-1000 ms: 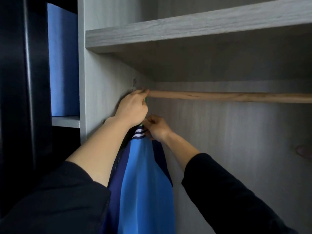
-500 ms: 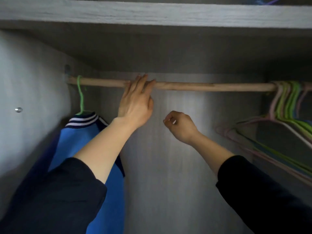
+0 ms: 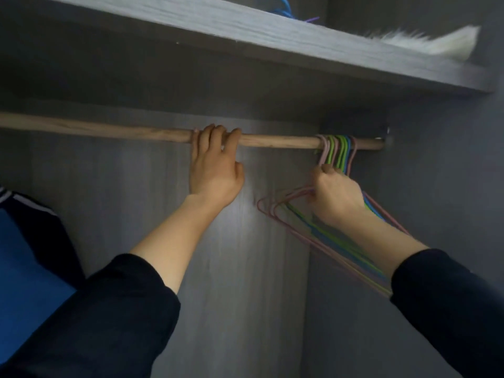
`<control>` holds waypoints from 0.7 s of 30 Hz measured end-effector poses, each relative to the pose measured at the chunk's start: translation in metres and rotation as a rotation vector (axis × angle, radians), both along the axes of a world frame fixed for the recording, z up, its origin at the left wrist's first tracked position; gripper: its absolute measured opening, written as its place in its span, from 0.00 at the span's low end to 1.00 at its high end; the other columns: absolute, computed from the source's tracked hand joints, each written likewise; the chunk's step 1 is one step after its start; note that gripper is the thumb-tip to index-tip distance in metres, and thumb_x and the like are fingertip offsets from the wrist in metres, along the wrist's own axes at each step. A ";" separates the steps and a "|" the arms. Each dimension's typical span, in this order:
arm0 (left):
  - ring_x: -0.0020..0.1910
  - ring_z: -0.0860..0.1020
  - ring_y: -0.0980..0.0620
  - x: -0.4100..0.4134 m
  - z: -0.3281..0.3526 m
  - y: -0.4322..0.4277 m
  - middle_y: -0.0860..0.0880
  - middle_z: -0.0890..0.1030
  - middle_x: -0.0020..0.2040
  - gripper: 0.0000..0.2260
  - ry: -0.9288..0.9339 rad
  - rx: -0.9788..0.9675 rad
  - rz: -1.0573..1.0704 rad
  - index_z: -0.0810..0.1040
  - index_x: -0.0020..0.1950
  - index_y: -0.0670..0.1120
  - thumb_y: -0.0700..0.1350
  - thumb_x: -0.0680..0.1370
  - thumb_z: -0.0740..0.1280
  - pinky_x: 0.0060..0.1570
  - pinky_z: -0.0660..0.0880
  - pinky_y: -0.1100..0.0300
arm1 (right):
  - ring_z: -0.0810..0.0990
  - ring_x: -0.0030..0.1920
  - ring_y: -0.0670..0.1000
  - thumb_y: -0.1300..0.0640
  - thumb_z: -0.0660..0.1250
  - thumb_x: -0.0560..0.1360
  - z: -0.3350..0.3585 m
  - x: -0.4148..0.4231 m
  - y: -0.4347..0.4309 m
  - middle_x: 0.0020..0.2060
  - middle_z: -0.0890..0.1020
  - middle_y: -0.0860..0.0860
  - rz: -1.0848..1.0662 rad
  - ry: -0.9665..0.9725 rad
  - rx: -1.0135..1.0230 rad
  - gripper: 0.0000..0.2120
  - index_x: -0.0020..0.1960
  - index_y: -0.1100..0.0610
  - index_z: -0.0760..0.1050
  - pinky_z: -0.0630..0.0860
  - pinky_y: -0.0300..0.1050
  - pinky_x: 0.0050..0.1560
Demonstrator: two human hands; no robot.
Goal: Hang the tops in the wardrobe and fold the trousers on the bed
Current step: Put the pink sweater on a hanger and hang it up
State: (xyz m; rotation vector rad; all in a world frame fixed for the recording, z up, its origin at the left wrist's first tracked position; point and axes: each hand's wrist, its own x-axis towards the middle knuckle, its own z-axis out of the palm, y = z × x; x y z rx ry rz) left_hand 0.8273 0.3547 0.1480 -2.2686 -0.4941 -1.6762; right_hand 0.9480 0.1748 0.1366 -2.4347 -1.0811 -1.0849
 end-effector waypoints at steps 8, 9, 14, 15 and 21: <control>0.65 0.63 0.42 0.011 -0.002 0.007 0.41 0.72 0.61 0.29 -0.068 0.051 0.012 0.71 0.67 0.45 0.41 0.65 0.65 0.73 0.49 0.45 | 0.76 0.58 0.59 0.60 0.65 0.74 0.000 0.018 -0.013 0.55 0.78 0.57 -0.147 -0.077 -0.145 0.13 0.58 0.61 0.75 0.75 0.51 0.48; 0.65 0.64 0.42 0.011 -0.002 0.008 0.41 0.72 0.61 0.29 -0.074 0.054 0.012 0.71 0.67 0.45 0.41 0.65 0.65 0.73 0.49 0.45 | 0.77 0.57 0.60 0.60 0.65 0.74 0.002 0.017 -0.013 0.55 0.79 0.57 -0.141 -0.047 -0.134 0.12 0.57 0.61 0.76 0.75 0.51 0.49; 0.64 0.64 0.41 0.011 -0.002 0.008 0.41 0.72 0.61 0.30 -0.075 0.049 0.004 0.70 0.67 0.45 0.38 0.65 0.66 0.73 0.49 0.46 | 0.80 0.53 0.62 0.58 0.66 0.75 0.016 0.015 -0.013 0.51 0.80 0.59 -0.078 0.123 -0.008 0.10 0.54 0.61 0.76 0.74 0.51 0.47; 0.64 0.64 0.42 0.011 -0.002 0.008 0.41 0.72 0.61 0.30 -0.075 0.046 0.002 0.70 0.67 0.45 0.38 0.65 0.66 0.73 0.49 0.46 | 0.80 0.52 0.62 0.57 0.67 0.75 0.018 0.015 -0.013 0.49 0.80 0.59 -0.061 0.157 0.019 0.10 0.54 0.61 0.77 0.74 0.50 0.47; 0.64 0.65 0.41 0.008 0.000 0.005 0.42 0.72 0.61 0.29 -0.051 0.020 0.004 0.71 0.67 0.45 0.39 0.65 0.66 0.73 0.48 0.47 | 0.78 0.43 0.59 0.59 0.65 0.72 0.025 0.018 0.002 0.39 0.79 0.58 0.196 0.379 0.309 0.07 0.43 0.62 0.79 0.69 0.44 0.40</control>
